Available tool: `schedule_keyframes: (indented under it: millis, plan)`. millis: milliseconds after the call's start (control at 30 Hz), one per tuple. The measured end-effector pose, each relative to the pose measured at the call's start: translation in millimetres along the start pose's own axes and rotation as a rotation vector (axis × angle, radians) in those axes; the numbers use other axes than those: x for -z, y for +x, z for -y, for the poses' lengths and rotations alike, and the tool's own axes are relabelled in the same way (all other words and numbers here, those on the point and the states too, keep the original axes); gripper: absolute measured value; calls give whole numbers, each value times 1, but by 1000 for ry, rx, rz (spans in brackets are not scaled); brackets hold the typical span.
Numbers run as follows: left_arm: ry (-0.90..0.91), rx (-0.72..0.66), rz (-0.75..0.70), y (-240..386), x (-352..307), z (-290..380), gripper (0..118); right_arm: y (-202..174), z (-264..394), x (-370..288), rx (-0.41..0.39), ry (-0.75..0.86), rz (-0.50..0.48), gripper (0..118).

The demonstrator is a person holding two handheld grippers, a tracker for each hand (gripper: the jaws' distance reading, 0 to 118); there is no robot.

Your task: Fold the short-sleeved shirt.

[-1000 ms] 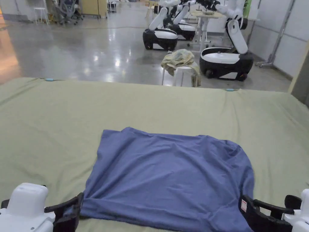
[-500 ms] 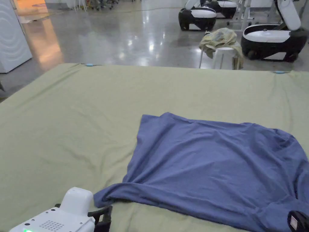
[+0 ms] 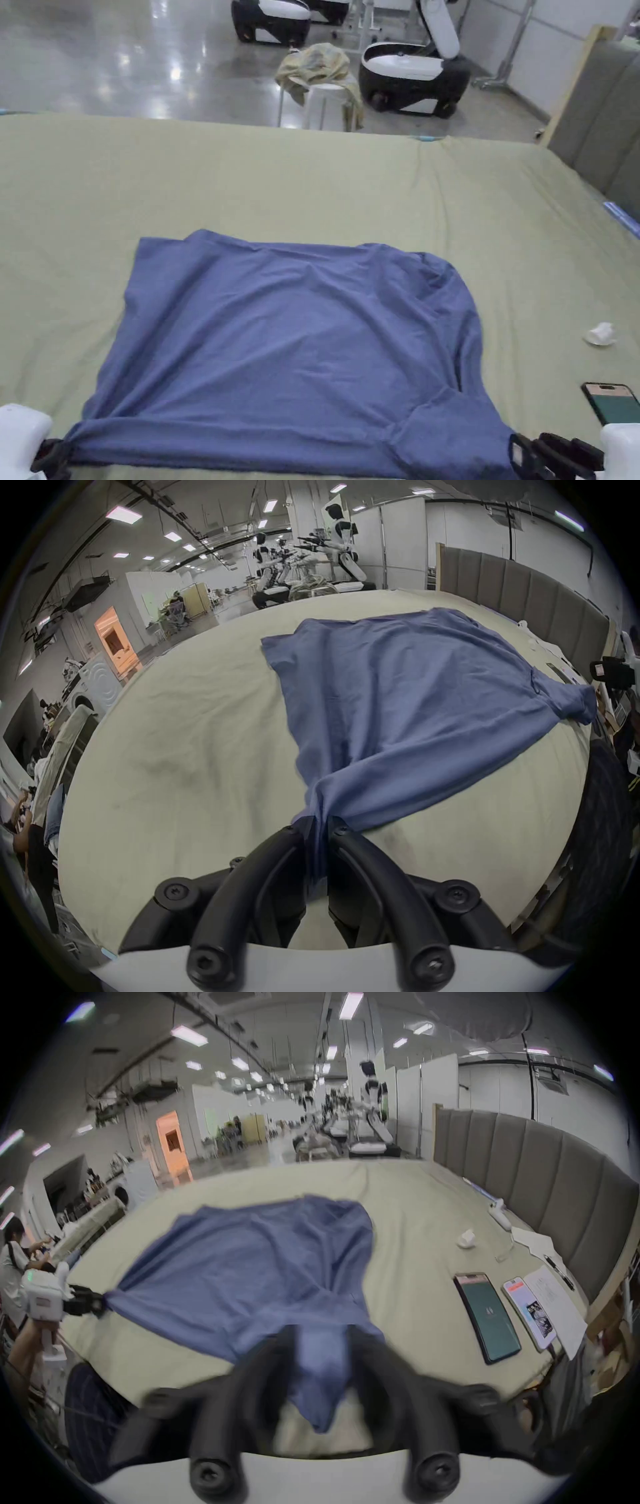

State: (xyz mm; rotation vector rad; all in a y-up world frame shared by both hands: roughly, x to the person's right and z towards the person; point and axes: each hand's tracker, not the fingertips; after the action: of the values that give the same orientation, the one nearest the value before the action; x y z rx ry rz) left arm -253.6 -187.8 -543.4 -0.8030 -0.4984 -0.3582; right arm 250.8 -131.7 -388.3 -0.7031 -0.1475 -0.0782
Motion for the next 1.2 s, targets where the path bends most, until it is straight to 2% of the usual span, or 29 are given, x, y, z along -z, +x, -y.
schedule_keyframes:
  millis: [67, 100, 133, 200, 233, 267, 300, 333, 433, 533, 633, 733, 800, 900, 933, 967, 1000, 1033, 1067, 1100, 1133, 1167, 1200]
  plan:
    - [-14, 8, -2, 4, -5, -3, 8, 3, 4, 11, -30, -115, -13, 98]
    - [3, -3, -15, 5, -8, -4, 8, 2, 7, 16, -52, -162, -22, 118]
    - [5, -18, -1, 4, -10, -4, 8, 3, 9, 19, -75, -135, -40, 115]
    - [14, -44, 12, 3, -13, -6, 8, -3, 12, 36, -130, -194, 6, 114]
    - [21, -44, 13, 2, -14, -6, 8, -5, 13, 42, -145, -196, 10, 110]
    - [22, -46, 13, 1, -13, -7, 8, -5, 12, 46, -136, -184, 10, 96]
    - [14, -52, 11, -1, -11, -8, 8, -5, 10, 50, -141, -198, 37, 33]
    - [7, -51, 11, -2, -11, -8, 8, -8, 8, 52, -132, -195, 44, 5]
    - [42, -2, -58, 2, -26, -17, 8, -2, -10, 26, -17, -93, -69, 5]
    - [89, -5, -86, -1, -42, -51, 8, -9, -48, 6, -74, -6, -40, 5]
    - [128, -27, -82, -16, -35, -95, 8, -5, -92, 15, -58, 49, -42, 5]
    - [126, -54, -54, -34, -2, -143, 8, 6, -131, 60, -46, 37, -44, 5]
    - [50, -84, -35, -43, 41, -175, 8, 14, -152, 111, 15, -84, -65, 6]
    - [-103, -202, -13, -60, 109, -198, 8, 19, -165, 181, 80, -195, -49, 7]
    - [-149, -237, -16, -63, 127, -199, 8, 22, -165, 199, 92, -230, -36, 9]
    - [-170, -252, -18, -66, 136, -198, 9, 25, -164, 212, 87, -255, -17, 22]
    - [-164, -235, -2, -67, 140, -195, 10, 28, -158, 221, 65, -227, -14, 22]
    - [-156, -228, 2, -64, 137, -192, 12, 30, -153, 220, 22, -173, -41, 30]
    - [-151, -226, 1, -60, 127, -188, 17, 29, -152, 218, -20, -186, -23, 40]
    - [-89, -209, 3, -54, 111, -184, 49, 26, -151, 209, -41, -200, 2, 99]
    - [-4, -193, 5, -46, 89, -175, 77, 24, -147, 190, -38, -105, -31, 117]
    - [103, -182, 0, -36, 63, -164, 83, 21, -143, 166, -32, 30, -76, 118]
    - [212, -174, -11, -22, 39, -152, 82, 14, -136, 144, -19, 100, -76, 116]
